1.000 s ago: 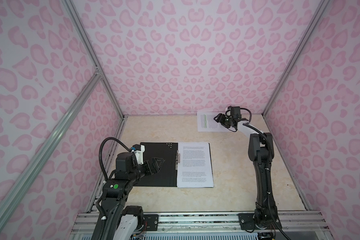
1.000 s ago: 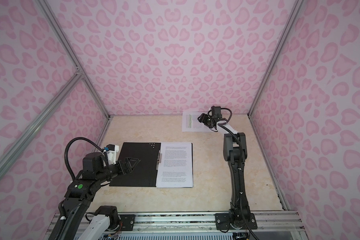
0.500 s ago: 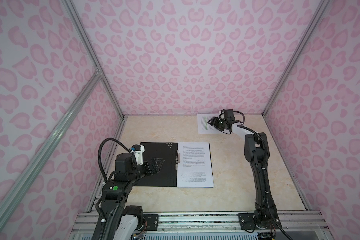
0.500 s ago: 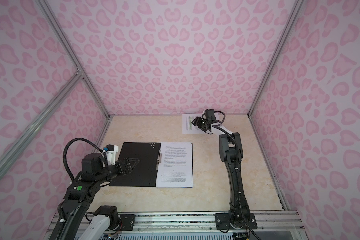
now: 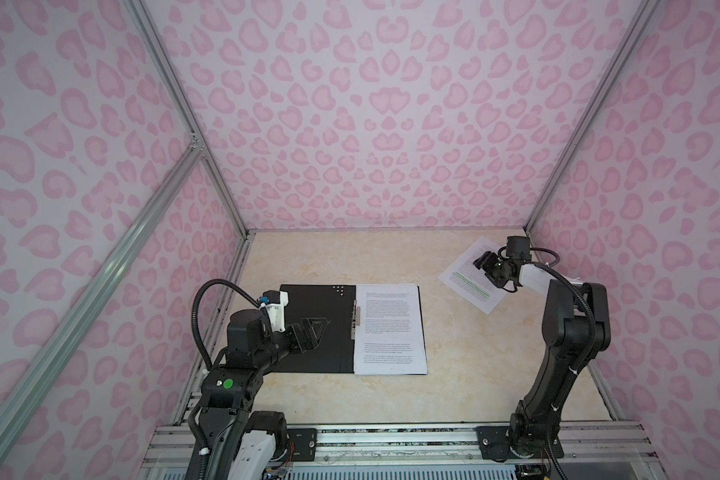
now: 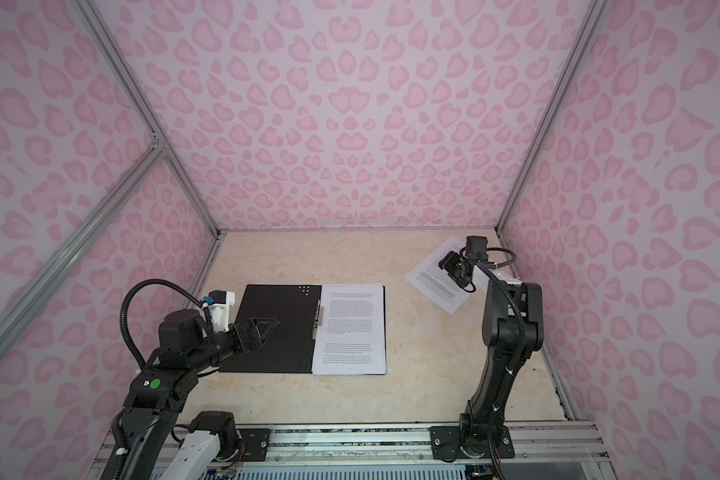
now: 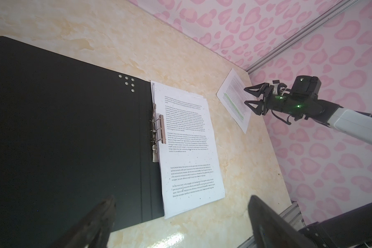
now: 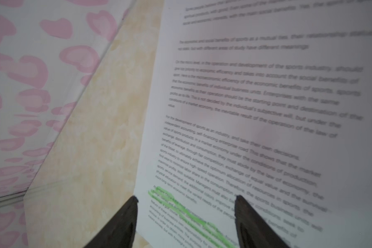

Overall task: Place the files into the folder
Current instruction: 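Grasp the green-highlighted sheet with the right gripper and drag it toward the robot, then reach the left gripper to the sheet edge while the right gripper holds it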

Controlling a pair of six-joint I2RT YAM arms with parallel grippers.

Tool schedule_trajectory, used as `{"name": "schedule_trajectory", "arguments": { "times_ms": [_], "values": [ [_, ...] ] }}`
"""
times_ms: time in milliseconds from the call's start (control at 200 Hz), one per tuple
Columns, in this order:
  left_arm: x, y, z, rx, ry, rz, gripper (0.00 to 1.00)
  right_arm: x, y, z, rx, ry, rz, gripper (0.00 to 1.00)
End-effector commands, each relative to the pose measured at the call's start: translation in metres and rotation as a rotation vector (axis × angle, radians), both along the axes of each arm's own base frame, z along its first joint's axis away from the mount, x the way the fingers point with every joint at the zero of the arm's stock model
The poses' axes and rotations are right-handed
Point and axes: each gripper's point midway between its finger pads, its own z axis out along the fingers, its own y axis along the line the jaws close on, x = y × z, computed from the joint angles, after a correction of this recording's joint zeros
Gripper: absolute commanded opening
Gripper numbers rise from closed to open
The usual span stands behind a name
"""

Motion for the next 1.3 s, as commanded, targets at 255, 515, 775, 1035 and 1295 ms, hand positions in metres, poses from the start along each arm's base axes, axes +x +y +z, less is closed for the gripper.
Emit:
{"name": "schedule_trajectory", "arguments": {
  "times_ms": [255,515,775,1035,1295],
  "values": [
    [-0.006,-0.012,0.018,-0.031,-0.087,-0.062,0.97,0.005,0.022,-0.026,-0.036,0.068,0.071,0.72],
    [-0.005,-0.003,0.018,-0.034,-0.070,0.013,0.97,-0.034,0.017,-0.042,-0.047,0.157,0.021,0.74],
    [-0.011,-0.021,0.024,-0.108,-0.096,-0.084,0.97,-0.134,0.025,-0.054,0.005,0.172,0.000,0.75],
    [-0.009,-0.087,0.020,-0.162,-0.040,-0.289,0.97,-0.247,0.046,-0.035,0.015,0.093,0.065,0.74],
    [-0.026,-0.215,-0.006,-0.046,0.057,-0.584,0.99,-0.248,0.024,0.012,0.038,-0.082,0.040,0.77]
  ]
}}
